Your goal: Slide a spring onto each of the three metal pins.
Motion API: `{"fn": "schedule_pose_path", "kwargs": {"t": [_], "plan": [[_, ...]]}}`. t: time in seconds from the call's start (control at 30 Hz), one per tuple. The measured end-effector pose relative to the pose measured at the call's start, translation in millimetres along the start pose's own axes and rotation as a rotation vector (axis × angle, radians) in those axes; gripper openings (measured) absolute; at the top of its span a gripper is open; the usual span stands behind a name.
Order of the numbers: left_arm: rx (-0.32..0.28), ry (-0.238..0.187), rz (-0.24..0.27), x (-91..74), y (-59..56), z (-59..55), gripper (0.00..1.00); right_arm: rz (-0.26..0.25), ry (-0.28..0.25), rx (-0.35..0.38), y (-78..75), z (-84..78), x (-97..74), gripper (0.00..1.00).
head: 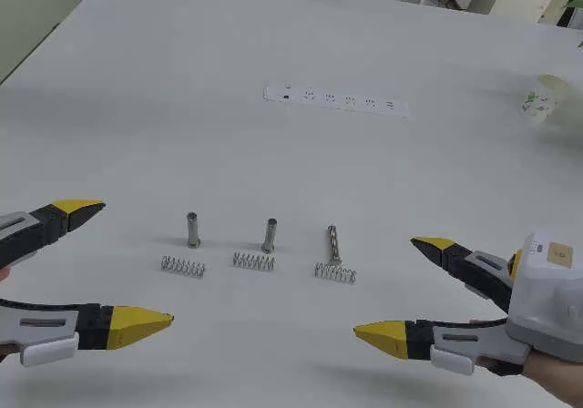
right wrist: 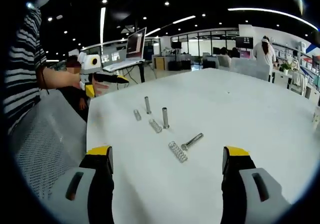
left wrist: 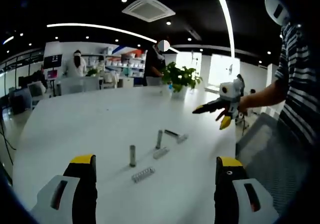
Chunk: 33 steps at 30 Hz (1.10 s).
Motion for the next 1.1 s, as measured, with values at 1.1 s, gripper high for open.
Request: {"fn": "schedule_pose_path", "kwargs": {"t": [1.1], "plan": [[-0.004,0.001,-0.004,0.6,0.0,-0.1,0.98,-0.005,0.002,0.010,-1.8,-0.5,-0.2,0.95]]}}
Point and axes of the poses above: the centre of the closed fingertips' face, and the gripper's own axes: x roughly forward along the fingers, y roughly to its left, z roughly out of its top, the point moved 5 cm from there along -x, roughly backward along the fingers, and after that the axes turned 3 degrees about -z, right-handed, at the moved point
